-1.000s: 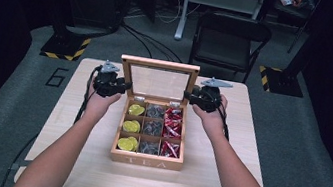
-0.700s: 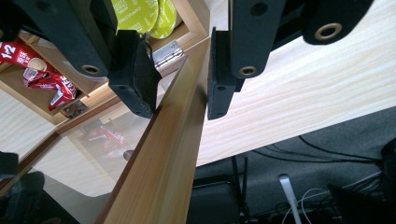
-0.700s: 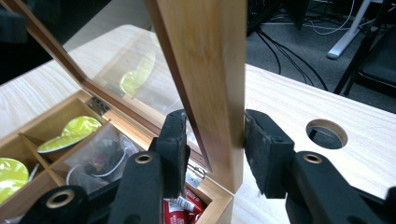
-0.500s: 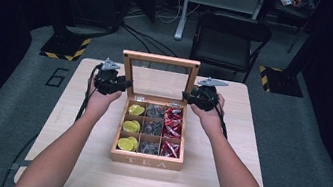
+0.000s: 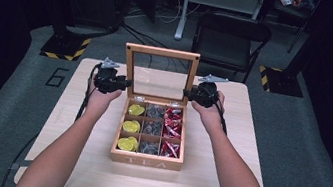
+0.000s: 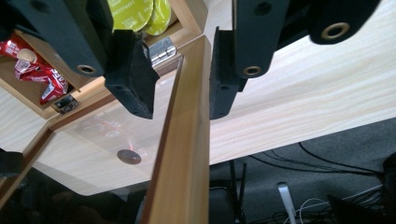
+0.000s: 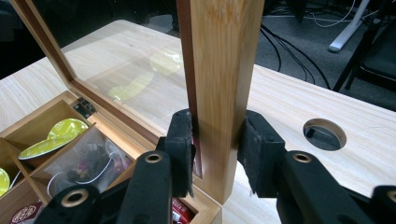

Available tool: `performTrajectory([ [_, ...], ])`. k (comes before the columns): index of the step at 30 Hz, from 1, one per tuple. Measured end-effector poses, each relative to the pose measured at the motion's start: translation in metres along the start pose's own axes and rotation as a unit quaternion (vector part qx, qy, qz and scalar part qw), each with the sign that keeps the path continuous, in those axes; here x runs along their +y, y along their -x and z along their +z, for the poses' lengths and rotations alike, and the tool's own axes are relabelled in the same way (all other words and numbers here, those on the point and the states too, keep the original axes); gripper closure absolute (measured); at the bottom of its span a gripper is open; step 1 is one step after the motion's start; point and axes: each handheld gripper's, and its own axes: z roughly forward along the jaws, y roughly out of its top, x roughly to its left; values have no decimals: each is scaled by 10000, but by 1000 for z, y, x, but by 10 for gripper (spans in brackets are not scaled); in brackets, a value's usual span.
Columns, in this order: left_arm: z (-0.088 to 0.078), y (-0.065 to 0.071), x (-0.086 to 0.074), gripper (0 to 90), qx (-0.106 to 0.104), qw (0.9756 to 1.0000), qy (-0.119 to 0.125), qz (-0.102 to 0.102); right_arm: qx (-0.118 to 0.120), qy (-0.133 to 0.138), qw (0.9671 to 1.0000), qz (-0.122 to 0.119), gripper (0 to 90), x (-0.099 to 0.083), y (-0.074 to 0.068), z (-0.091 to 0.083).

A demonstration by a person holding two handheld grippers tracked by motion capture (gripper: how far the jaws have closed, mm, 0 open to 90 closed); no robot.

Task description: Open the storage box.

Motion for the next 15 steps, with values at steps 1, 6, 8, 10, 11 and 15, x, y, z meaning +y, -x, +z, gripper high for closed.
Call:
performTrajectory([
  [1,-1,0,-1,605,0,10000,-22,-19,9,-1,10000,-16,656,0,1,1],
  [6,-5,-3,-9,605,27,9998,-174,-23,43,-92,9999,46,659,3,2,2],
  [8,-8,-3,-12,604,-12,9996,-271,-38,45,-111,9999,35,658,4,3,3],
  [10,-10,-3,-15,604,-32,9998,-186,-105,49,-118,9999,76,658,5,5,5],
  [11,-11,-3,-17,604,-30,9998,-159,-143,49,-118,9999,76,658,5,5,5],
  [15,-18,-3,-20,598,-43,9997,-147,-176,39,-136,9997,204,657,6,9,8],
])
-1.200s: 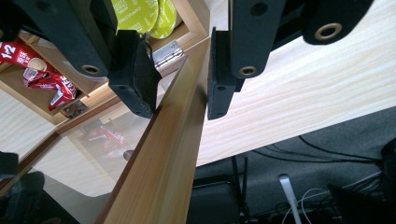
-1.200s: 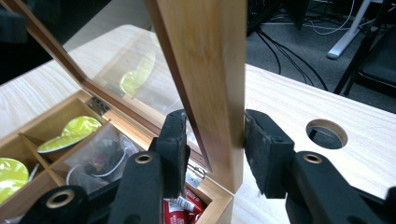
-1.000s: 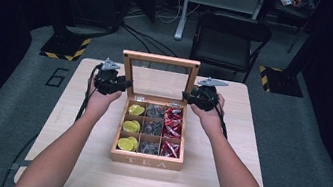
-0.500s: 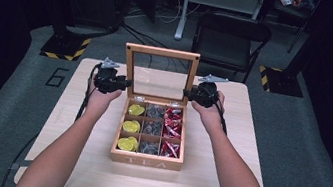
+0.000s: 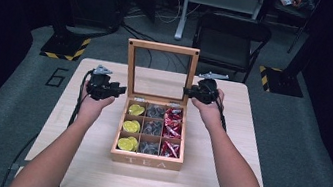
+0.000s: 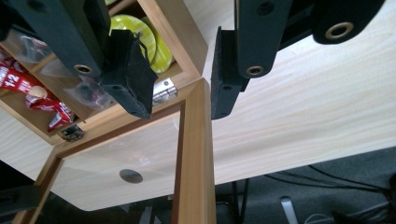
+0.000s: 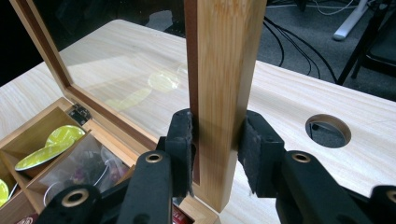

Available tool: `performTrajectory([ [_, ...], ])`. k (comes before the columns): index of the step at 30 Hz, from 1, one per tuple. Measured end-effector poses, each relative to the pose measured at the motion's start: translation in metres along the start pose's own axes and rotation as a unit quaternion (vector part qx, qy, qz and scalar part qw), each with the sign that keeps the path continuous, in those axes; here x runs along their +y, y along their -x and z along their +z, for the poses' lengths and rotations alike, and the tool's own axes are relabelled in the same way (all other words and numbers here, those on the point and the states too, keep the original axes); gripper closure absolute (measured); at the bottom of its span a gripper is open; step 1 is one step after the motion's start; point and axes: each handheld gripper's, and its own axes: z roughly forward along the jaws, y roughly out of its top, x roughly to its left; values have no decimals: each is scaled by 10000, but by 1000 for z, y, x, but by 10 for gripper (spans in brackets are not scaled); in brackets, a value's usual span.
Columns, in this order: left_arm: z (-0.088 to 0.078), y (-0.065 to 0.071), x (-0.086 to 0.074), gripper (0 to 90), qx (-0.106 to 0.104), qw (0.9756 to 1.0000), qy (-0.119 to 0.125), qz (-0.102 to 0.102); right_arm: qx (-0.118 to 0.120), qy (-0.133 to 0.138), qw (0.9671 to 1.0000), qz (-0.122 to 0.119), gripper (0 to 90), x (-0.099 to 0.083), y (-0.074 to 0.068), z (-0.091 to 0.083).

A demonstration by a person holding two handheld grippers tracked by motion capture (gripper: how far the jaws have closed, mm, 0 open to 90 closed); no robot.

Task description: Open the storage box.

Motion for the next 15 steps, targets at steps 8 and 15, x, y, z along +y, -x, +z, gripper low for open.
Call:
performTrajectory([
  [8,-10,8,0,566,-112,9997,-47,199,1,-69,9999,146,655,3,2,3],
  [15,-20,17,-12,551,-209,9994,-77,256,-46,-99,9999,82,650,3,0,2],
])
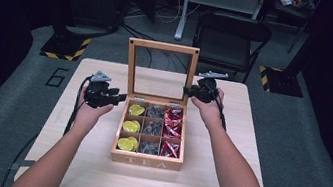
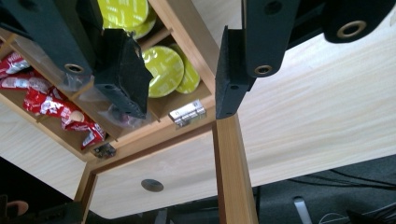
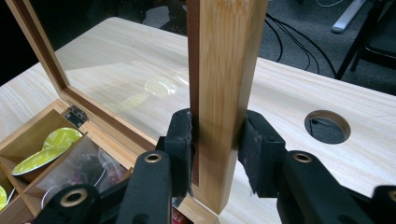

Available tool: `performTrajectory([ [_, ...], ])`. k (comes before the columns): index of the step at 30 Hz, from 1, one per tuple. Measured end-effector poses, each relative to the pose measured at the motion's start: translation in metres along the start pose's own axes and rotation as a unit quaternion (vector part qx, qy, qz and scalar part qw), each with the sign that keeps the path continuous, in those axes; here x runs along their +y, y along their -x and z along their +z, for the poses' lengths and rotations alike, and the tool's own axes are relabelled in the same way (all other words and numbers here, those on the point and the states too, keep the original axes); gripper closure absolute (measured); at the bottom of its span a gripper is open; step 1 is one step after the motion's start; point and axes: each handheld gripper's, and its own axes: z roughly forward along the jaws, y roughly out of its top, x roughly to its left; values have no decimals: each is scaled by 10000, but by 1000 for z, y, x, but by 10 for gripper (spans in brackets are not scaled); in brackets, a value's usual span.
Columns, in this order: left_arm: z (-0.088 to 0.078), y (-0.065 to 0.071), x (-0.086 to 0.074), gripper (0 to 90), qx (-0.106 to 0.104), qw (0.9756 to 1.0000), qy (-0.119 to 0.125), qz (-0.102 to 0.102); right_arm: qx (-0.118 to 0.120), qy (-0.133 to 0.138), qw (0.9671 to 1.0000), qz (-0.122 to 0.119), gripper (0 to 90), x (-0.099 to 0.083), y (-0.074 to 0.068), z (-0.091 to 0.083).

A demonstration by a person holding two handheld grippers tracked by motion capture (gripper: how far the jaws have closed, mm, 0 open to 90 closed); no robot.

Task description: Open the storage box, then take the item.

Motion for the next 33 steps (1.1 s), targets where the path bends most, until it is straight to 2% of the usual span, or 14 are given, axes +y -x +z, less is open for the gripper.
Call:
performTrajectory([
  [3,-4,2,-6,542,25,9999,86,-107,-44,-14,10000,-7,623,0,-2,-2],
  [4,-6,3,-8,537,22,9999,75,-105,-58,-19,10000,-49,598,0,-2,-3],
  [6,-8,3,-11,526,54,9999,36,-130,-70,-8,10000,24,569,-1,-4,-11],
  [8,-10,3,-16,525,59,9998,110,-184,-105,-13,9999,-48,566,-1,-4,-13],
  [11,-13,2,-20,521,66,9997,97,-226,-223,-59,9996,-140,547,-4,-6,-23],
  [14,-17,1,-24,515,65,9996,95,-277,-124,-17,9999,-83,536,-7,-8,-32],
  [15,-18,0,-24,510,70,9995,111,-294,-115,-11,9998,-184,526,-9,-10,-37],
  [19,-23,0,-27,507,58,9994,163,-292,-140,-29,9996,-242,523,-13,-16,-45],
  [23,-24,3,-29,500,60,9996,132,-237,-26,19,9994,-342,524,-18,-23,-56],
  [25,-25,5,-31,499,51,9998,104,-186,69,-55,9986,-523,532,-23,-30,-62],
  [29,-25,9,-35,499,-12,9998,81,-201,131,-95,9980,-607,536,-30,-38,-66],
  [31,-26,10,-37,499,49,9999,26,-148,199,-124,9972,-704,541,-35,-44,-70],
  [33,-27,10,-38,499,62,9998,74,-169,211,-96,9971,-719,541,-38,-48,-73],
])
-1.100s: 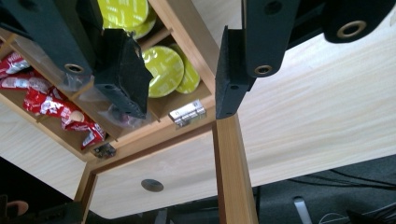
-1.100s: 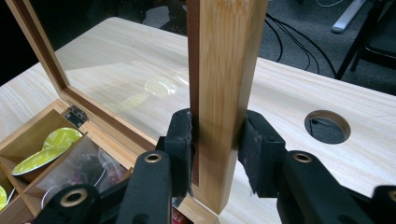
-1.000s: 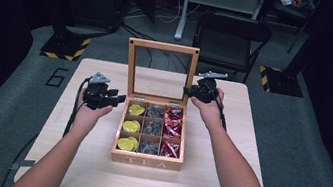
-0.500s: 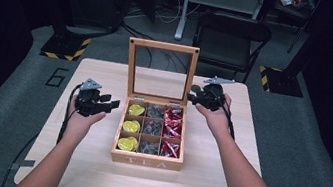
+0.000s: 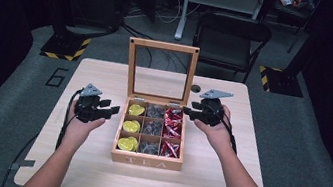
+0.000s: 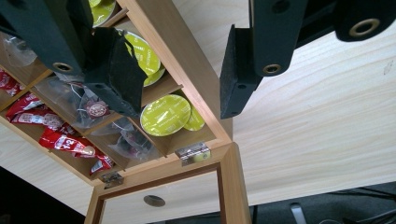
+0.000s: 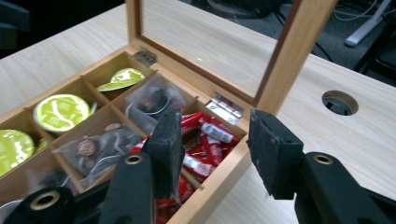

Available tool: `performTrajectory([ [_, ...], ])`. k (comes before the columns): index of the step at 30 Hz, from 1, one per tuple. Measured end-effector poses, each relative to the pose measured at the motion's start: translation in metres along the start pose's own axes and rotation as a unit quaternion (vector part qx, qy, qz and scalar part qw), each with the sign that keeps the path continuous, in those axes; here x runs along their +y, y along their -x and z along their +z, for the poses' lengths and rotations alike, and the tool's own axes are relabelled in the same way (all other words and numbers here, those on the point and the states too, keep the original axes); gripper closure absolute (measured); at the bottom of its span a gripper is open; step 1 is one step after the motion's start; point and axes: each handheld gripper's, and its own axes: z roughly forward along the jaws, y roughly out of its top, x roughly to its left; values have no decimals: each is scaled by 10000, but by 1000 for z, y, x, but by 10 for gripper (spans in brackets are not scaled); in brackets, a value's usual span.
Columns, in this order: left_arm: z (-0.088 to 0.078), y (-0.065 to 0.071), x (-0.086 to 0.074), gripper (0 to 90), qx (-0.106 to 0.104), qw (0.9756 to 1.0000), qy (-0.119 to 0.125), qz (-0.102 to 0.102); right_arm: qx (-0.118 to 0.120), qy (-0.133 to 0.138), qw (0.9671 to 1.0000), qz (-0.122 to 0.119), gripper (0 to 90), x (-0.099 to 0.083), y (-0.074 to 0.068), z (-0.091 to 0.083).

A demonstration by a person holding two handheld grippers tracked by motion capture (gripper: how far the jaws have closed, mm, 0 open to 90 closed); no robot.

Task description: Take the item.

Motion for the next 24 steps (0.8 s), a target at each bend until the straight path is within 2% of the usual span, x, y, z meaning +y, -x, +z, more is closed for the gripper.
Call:
performTrajectory([
  [9,-7,-1,-9,499,-64,9999,80,-127,165,63,9998,-105,530,-16,-20,-12],
  [14,-10,-2,-15,500,-90,9997,120,-217,274,82,9994,-201,571,-26,-32,-16],
  [18,-9,-2,-20,503,-58,9999,63,-139,300,75,9992,-254,576,-33,-42,-18],
  [24,-9,-5,-29,502,1,9999,-6,-135,399,46,9990,-219,577,-46,-54,-17],
])
